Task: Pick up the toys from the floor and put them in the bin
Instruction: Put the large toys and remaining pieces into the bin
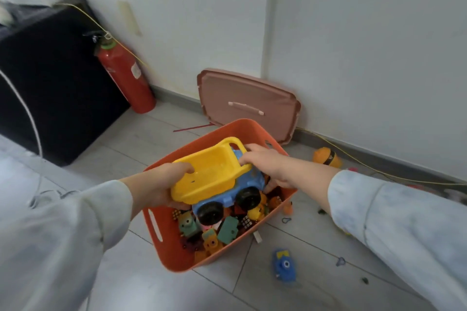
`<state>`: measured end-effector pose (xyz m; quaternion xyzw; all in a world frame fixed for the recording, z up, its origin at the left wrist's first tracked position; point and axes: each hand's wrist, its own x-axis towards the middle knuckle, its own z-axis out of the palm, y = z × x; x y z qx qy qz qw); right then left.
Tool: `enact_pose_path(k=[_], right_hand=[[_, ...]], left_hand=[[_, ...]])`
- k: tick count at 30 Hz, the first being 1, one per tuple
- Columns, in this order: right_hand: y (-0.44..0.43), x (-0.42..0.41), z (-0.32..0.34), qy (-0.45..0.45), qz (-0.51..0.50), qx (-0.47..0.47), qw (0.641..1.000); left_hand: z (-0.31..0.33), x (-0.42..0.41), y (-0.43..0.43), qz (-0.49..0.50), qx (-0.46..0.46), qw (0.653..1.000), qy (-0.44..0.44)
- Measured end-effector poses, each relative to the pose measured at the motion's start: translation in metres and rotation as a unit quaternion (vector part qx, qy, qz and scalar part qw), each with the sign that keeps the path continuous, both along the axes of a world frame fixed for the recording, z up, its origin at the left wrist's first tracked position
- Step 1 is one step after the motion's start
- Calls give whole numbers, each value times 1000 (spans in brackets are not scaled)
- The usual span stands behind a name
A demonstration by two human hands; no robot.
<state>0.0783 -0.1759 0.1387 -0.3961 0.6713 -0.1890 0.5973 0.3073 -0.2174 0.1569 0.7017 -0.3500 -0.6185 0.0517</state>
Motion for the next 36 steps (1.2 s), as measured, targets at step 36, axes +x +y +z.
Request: enact_pose_path(k=[36], right_hand=[[40,-67,-21,314,146,-331,878]], left_hand=[[-22,-86,-3,-441,-368,798,-181]])
